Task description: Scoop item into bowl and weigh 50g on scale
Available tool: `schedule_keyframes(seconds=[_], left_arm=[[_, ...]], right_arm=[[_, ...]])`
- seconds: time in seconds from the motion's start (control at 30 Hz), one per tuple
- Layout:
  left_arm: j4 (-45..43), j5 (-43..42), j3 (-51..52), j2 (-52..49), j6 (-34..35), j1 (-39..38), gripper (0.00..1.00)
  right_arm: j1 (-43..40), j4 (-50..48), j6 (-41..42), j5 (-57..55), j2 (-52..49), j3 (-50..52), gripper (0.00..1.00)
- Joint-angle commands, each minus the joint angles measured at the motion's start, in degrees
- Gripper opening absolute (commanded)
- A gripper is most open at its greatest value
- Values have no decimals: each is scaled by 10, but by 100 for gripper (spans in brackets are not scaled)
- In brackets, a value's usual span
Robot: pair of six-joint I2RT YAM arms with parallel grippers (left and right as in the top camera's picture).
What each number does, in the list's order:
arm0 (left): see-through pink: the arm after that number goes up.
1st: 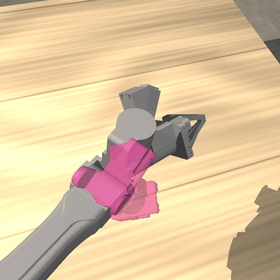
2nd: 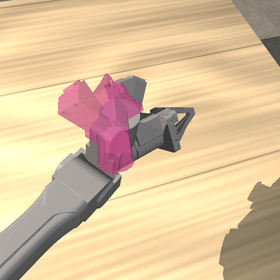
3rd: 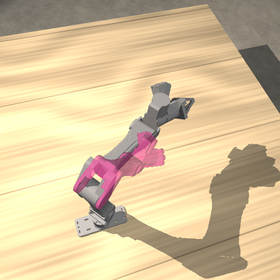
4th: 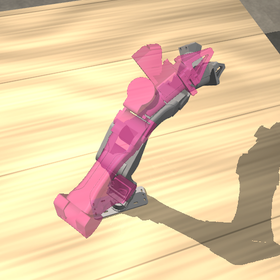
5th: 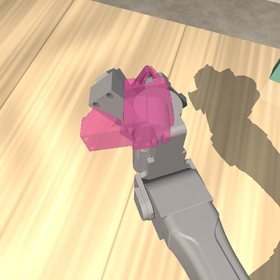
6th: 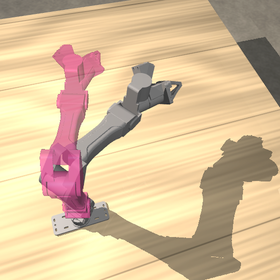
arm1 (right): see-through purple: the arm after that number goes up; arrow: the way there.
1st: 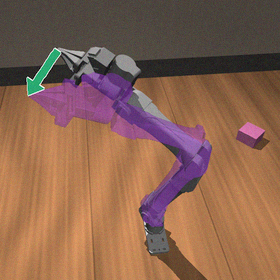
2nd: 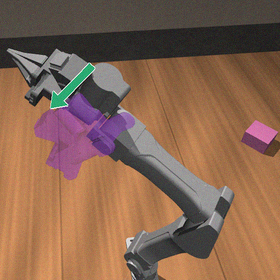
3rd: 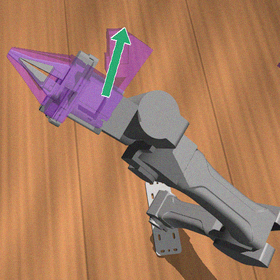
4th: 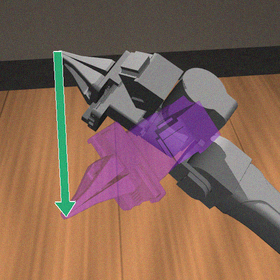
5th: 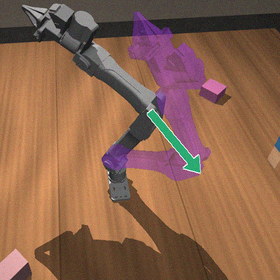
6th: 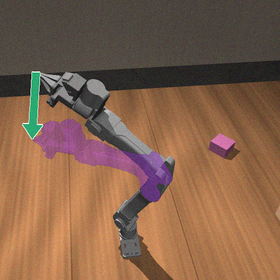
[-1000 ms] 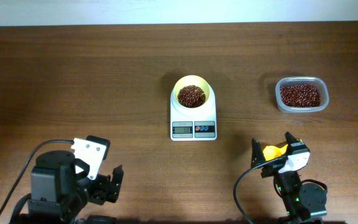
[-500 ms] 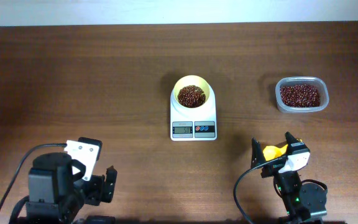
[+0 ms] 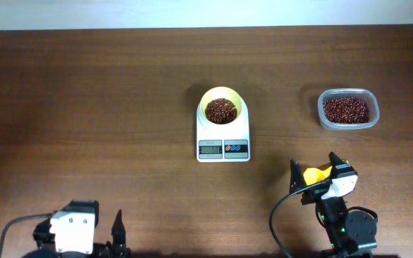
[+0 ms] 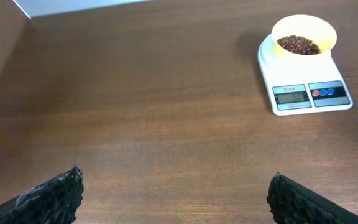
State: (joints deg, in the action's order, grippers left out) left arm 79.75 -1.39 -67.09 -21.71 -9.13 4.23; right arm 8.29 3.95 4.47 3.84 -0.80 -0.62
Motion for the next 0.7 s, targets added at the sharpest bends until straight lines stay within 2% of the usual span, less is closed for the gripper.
schedule_keyframes(seconds=[0.0,0.43,0.53,0.67], left_arm=[[-1,-8,-5,50,7,3,99],[6,-9,-6,214,7,3,99],[14,-9,-17,213,7,4,99],[-85,-10,-16,213,-16,4,99]], right_arm=[[3,4,0,-9,6,3,98],[3,4,0,-9,6,3,99],[3,4,0,-9,6,3,99],[3,4,0,-9,6,3,98]])
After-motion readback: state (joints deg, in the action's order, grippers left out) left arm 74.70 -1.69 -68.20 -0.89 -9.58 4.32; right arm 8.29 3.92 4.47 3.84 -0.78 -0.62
